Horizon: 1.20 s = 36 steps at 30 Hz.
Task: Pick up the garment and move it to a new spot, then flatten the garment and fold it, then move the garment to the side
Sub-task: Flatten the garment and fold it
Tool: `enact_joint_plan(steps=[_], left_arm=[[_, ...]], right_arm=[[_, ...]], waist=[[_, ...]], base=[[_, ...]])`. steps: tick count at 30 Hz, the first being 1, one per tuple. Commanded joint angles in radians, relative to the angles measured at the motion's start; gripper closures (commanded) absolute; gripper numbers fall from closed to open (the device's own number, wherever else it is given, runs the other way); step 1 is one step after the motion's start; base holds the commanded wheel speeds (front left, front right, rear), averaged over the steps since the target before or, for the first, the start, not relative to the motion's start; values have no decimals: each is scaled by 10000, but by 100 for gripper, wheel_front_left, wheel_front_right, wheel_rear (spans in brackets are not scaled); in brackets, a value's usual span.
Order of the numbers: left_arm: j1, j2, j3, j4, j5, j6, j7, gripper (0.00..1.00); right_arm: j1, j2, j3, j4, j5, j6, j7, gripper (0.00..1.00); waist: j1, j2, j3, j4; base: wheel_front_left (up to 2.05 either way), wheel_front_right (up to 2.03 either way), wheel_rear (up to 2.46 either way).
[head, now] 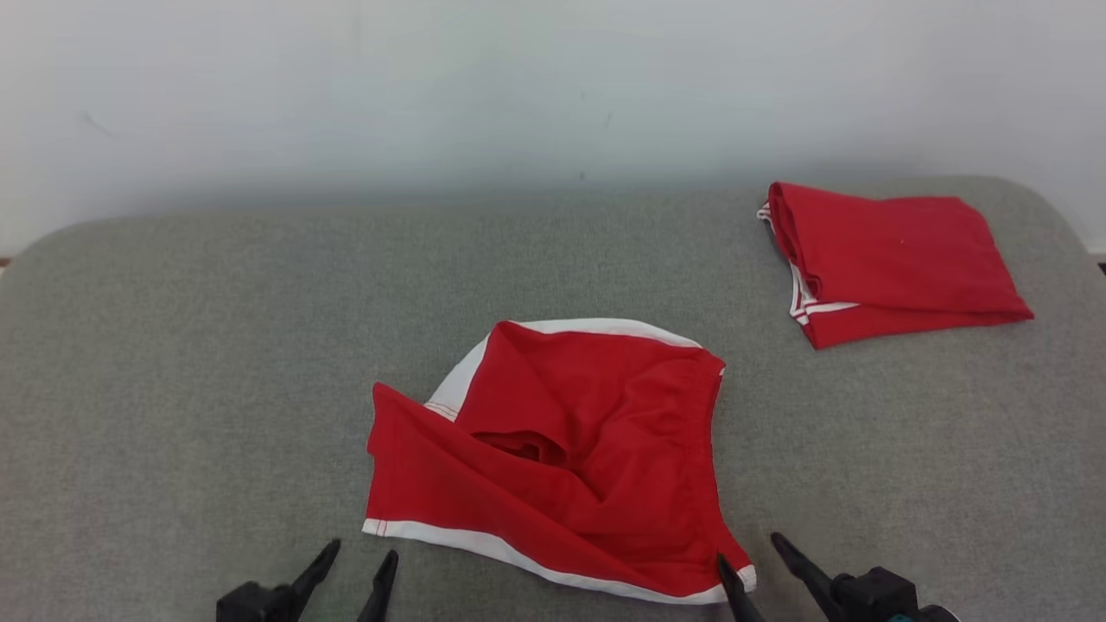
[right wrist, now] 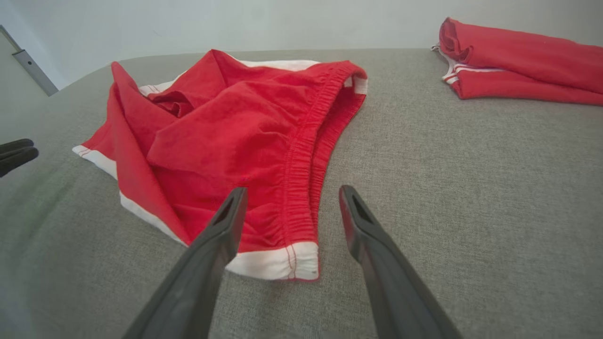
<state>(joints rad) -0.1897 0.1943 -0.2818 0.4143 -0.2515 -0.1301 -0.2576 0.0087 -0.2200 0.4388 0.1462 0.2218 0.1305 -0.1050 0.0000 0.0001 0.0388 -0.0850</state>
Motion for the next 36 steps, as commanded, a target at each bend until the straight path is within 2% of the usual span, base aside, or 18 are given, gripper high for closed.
enact_joint_plan(steps=[1, 4, 8, 23, 24, 25, 26, 27, 28, 30, 36], left_arm=[[-271, 93, -162, 216, -134, 7, -72, 0], [-959, 159, -580, 698, -360, 6, -78, 0], [-1459, 149, -897, 1143, -496, 4, -80, 0], [-2573, 179, -2252, 2594, -1349, 3, -76, 0], [-2571, 156, -2350, 2840, -1524, 3, -77, 0], [-2575, 148, -2487, 3209, -1672, 3, -63, 30], [-2669, 171, -2742, 3417, -1713, 2, -47, 47], [-2799, 113, -2780, 3316, -1901, -2, -47, 69], [-2809, 70, -2786, 3248, -2086, -1, -53, 100], [-2859, 251, -2842, 3201, -2089, 2, -56, 100], [-2470, 330, -2614, 2926, -2068, 2, -66, 100]], right_arm=[[-61, -176, 185, -7, 111, 5, 97, 0], [24, -609, 553, 23, 389, 5, 383, 0], [-101, -801, 798, 193, 555, 5, 564, 0], [-799, -706, 1431, 1144, 1004, 5, 663, 0], [-811, -693, 1478, 1190, 1022, 5, 682, 11], [-816, -677, 1517, 1222, 1070, 5, 701, 37], [-828, -651, 1563, 1277, 1126, 5, 734, 51], [-876, -644, 1615, 1314, 1130, 5, 736, 100], [-949, -643, 1639, 1328, 1150, 5, 687, 100], [-1013, -640, 1683, 1388, 1222, 5, 613, 100], [-907, -596, 1704, 1388, 1423, 5, 259, 100]], waist=[[0, -1, 360, -40], [0, -1, 615, 110], [0, -1, 740, 237], [0, -1, 763, 167], [0, -1, 745, 132], [0, -1, 725, 93], [0, -1, 711, 53], [0, -1, 707, 22], [0, -1, 701, 6], [0, -1, 675, 10], [0, -1, 463, 106]], base=[[0, 0, 0], [0, 0, 0], [0, 0, 0], [0, 0, 0], [0, 0, 0], [0, 0, 0], [0, 0, 0], [0, 0, 0], [0, 0, 0], [0, 0, 0], [0, 0, 0]])
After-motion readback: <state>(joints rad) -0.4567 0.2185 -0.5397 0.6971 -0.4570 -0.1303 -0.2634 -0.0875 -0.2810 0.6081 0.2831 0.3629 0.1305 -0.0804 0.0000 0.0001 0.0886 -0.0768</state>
